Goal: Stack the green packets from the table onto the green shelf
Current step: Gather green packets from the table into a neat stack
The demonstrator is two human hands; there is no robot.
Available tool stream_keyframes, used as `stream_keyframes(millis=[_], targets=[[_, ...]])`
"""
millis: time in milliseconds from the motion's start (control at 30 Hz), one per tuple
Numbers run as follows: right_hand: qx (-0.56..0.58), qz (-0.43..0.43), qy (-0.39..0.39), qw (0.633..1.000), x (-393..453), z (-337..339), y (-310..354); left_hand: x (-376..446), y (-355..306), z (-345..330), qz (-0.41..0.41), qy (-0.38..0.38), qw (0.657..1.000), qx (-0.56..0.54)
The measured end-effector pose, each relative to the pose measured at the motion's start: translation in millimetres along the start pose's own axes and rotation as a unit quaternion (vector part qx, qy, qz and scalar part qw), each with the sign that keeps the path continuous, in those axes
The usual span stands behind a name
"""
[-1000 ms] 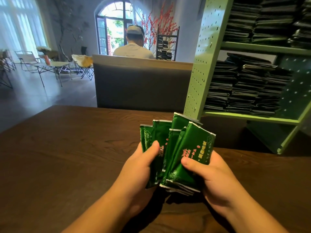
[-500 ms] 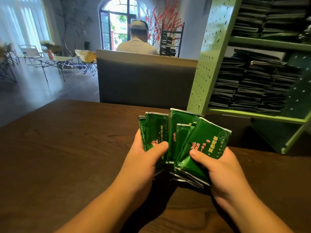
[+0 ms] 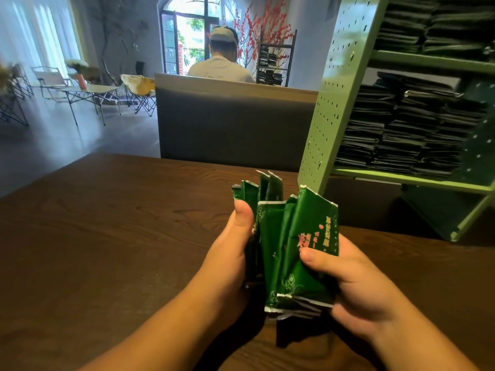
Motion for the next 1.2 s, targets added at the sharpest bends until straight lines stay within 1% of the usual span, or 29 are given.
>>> stream_keyframes(millis=[33, 67, 133, 167, 233, 400, 500, 667, 800, 900, 967, 1033, 1100, 1200], targets=[[0.026, -0.009, 0.004, 1.0, 0.2, 1.3, -0.4, -0.2, 1.4, -1.5, 0.01, 0.013, 1.0, -0.022], [0.045, -0.013, 0.005, 0.999, 1.0, 1.9, -0.2, 0.1, 2.1, -2.1, 0.0, 0.013, 0.999, -0.033], [0.072, -0.004, 0.0, 0.997, 2.4, 3.2, 2.0, 3.6, 1.2, 0.1, -0.031, -0.011, 0.998, -0.05], [0.078, 0.004, -0.01, 0.997, 3.0, 4.6, 2.8, 5.5, 0.9, 2.7, -0.033, -0.025, 0.997, -0.061], [0.08, 0.016, -0.03, 0.996, 4.5, 3.4, 4.6, 7.0, -0.7, 4.5, -0.03, -0.026, 0.996, -0.08], [0.072, 0.028, -0.099, 0.992, 4.1, 3.1, 7.3, 4.2, 0.9, 0.4, -0.032, 0.001, 0.998, -0.047], [0.04, 0.034, -0.132, 0.99, 4.0, 2.8, 6.6, 2.3, 3.2, -2.9, -0.061, 0.006, 0.998, -0.032], [-0.037, 0.039, -0.19, 0.98, 5.2, 4.9, 3.2, -2.6, -1.0, -6.6, -0.089, -0.044, 0.995, 0.005], [-0.054, 0.053, -0.237, 0.969, 8.2, 13.5, 0.6, -3.7, -4.9, -5.6, -0.117, -0.067, 0.991, 0.01], [-0.076, 0.069, -0.28, 0.954, 9.2, 18.4, 0.0, -3.4, -4.4, -4.4, -0.157, -0.084, 0.982, 0.067], [-0.112, 0.088, -0.306, 0.941, 9.5, 20.3, 0.3, -4.5, -5.5, -2.5, -0.219, -0.112, 0.956, 0.158], [-0.135, 0.104, -0.317, 0.933, 9.5, 19.6, 1.0, -6.4, -6.2, -5.2, -0.258, -0.111, 0.933, 0.223], [-0.136, 0.108, -0.307, 0.936, 8.8, 16.2, 1.4, -6.6, -4.2, -7.4, -0.259, -0.1, 0.93, 0.24], [-0.118, 0.1, -0.261, 0.953, 6.0, 7.9, 3.2, -5.2, -1.2, -7.0, -0.246, -0.094, 0.932, 0.247]])
Point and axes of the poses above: each hand's wrist, its own x-axis towards the middle knuckle, its own z-axis out of the back of the hand, y = z × x, the point moved 2 cm from there along x, towards the middle knuckle, and after that the axes turned 5 degrees about -x, right-handed, at the moved point
